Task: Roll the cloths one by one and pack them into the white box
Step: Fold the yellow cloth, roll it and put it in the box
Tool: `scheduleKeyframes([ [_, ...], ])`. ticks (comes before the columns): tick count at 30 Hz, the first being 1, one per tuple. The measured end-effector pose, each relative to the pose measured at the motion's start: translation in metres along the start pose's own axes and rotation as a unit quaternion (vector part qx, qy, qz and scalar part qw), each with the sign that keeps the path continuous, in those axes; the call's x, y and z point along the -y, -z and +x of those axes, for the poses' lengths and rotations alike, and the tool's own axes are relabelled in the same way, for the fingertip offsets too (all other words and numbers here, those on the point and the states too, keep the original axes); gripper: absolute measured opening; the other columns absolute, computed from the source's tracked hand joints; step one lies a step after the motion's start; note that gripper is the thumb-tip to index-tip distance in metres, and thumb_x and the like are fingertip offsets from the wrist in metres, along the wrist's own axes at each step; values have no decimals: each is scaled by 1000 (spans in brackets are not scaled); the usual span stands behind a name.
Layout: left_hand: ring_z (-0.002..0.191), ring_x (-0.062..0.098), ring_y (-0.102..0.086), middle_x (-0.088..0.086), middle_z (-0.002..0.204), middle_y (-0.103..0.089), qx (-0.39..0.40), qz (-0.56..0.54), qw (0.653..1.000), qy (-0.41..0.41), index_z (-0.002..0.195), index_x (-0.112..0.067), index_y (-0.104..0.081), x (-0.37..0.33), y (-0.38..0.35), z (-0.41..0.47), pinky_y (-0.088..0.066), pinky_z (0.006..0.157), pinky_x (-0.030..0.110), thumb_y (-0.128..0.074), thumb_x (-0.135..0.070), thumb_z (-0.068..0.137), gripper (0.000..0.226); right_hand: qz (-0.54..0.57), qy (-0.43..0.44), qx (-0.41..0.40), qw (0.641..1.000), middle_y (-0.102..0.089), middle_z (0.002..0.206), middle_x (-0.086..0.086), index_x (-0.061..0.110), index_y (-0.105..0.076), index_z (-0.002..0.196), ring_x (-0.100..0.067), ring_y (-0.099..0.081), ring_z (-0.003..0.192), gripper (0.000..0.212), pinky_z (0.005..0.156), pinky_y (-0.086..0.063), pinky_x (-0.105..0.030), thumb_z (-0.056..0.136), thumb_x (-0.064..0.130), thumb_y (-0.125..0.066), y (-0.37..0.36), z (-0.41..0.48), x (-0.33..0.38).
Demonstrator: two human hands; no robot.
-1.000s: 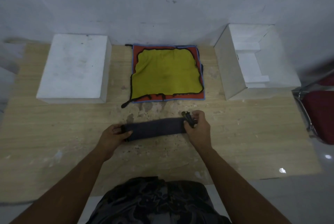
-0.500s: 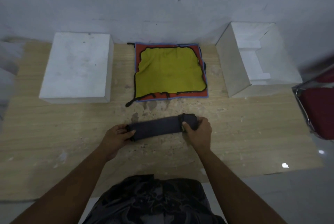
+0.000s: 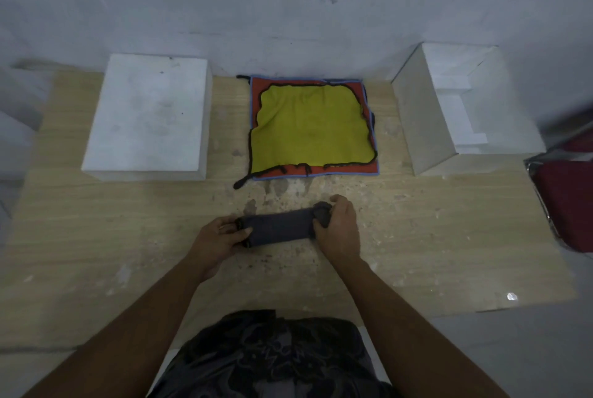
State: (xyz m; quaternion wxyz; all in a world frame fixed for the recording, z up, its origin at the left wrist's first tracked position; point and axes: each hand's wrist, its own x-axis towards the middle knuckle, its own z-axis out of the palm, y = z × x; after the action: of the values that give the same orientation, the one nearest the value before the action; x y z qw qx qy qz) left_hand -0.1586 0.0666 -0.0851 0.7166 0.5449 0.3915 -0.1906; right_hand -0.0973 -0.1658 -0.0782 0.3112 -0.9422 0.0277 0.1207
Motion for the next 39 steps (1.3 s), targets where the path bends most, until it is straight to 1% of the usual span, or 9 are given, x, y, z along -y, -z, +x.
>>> scheduleKeyframes([
  [4,103,29,-62,20,127,-58,5,-11,1000,3,128,2,-47,0,2,-1,-55,69,29,-69,-1,82,52,32,25,25,999,-53,98,4,15,-44,124,-16,-55,93,47,77,-50,-34,86,35,-62,-6,-13,8],
  [8,100,26,-62,18,124,-59,2,-16,1000,3,128,2,-48,-2,1,-1,-55,67,27,-68,0,82,50,48,33,-19,998,-53,110,-9,6,-49,121,-24,-51,103,33,83,-44,-29,90,16,-57,-10,-17,4],
  [14,90,19,-63,12,112,-62,2,-2,1000,-8,117,-4,-51,-5,-1,-1,-57,66,26,-70,-1,82,40,23,-86,15,996,-55,117,-15,8,-43,120,-31,-56,103,46,78,-53,-40,86,30,-64,-10,-10,2],
  [19,105,32,-63,14,118,-63,4,30,999,-16,115,-10,-56,-11,0,-1,-53,91,47,-77,-7,76,44,37,-118,33,992,-58,112,-15,7,-46,116,-30,-60,95,41,72,-52,-36,85,25,-66,-11,-3,9],
  [27,107,35,-63,22,124,-58,4,21,1000,-11,121,-1,-53,-12,-3,-10,-58,76,36,-74,0,77,49,47,-18,44,998,-49,106,-4,14,-49,113,-21,-49,98,46,78,-50,-37,79,34,-71,-26,-12,38],
  [33,110,36,-62,23,122,-58,-8,8,1000,-14,115,-2,-54,-15,-9,-14,-57,83,38,-74,0,77,42,82,47,77,993,-49,97,1,11,-52,117,-16,-52,89,35,68,-36,-9,88,28,-63,-33,-27,47],
  [35,108,36,-63,23,120,-59,-7,11,1000,-16,115,-1,-54,-14,-10,-13,-58,83,39,-74,0,77,43,68,41,72,994,-48,104,-2,11,-51,119,-19,-51,98,39,76,-40,-15,86,28,-65,-35,-29,44],
  [37,101,33,-65,22,115,-61,-9,14,1000,-20,115,0,-54,-14,-12,-14,-58,82,39,-73,0,78,42,34,19,70,997,-45,116,-7,13,-48,121,-23,-44,109,49,88,-44,-31,82,37,-67,-38,-29,41],
  [39,92,28,-66,19,107,-62,-12,16,999,-26,111,-1,-55,-15,-14,-15,-58,81,38,-73,0,78,38,61,-23,99,993,-48,123,-10,14,-42,126,-27,-48,113,60,89,-50,-40,80,41,-68,-40,-30,43],
])
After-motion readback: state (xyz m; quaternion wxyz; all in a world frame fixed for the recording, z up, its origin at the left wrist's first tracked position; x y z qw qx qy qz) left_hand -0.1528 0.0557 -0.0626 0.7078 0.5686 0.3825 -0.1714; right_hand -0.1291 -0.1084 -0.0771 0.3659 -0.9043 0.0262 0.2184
